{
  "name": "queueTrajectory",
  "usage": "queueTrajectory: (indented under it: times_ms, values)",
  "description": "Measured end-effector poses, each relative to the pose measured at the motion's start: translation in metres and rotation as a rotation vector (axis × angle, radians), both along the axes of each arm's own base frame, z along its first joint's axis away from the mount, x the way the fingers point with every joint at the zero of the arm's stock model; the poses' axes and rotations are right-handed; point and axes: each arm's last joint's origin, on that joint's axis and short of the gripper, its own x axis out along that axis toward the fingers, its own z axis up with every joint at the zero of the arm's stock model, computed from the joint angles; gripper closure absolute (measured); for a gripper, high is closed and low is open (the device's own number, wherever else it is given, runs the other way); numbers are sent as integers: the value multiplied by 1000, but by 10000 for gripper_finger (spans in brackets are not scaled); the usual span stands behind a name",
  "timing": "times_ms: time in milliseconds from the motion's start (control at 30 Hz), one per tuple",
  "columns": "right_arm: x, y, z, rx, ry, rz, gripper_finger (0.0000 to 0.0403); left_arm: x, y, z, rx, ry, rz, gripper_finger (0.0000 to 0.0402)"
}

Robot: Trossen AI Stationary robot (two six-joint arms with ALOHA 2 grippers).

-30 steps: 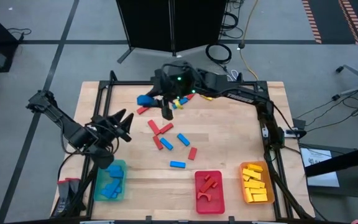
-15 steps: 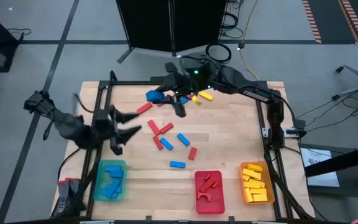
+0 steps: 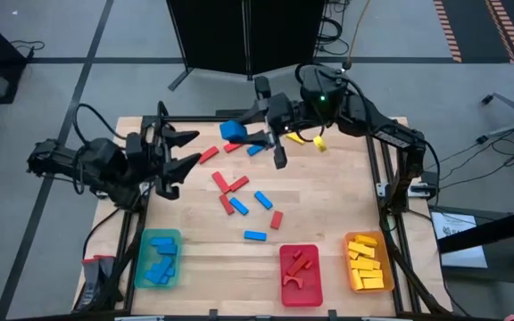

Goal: Sort blocks
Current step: Put the blue block into the blue bin

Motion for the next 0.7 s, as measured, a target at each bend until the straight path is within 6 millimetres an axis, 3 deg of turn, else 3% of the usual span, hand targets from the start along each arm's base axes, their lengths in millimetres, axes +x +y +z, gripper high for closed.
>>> queueTrajectory:
  times_ms: [400,700]
  values:
    - [8,0,-3,19,-14,25,292,9,16,-1,42,-22,20,142]
    - [30,-2,-20,26,14,39,292,21,19,-5,50,-20,-9,142]
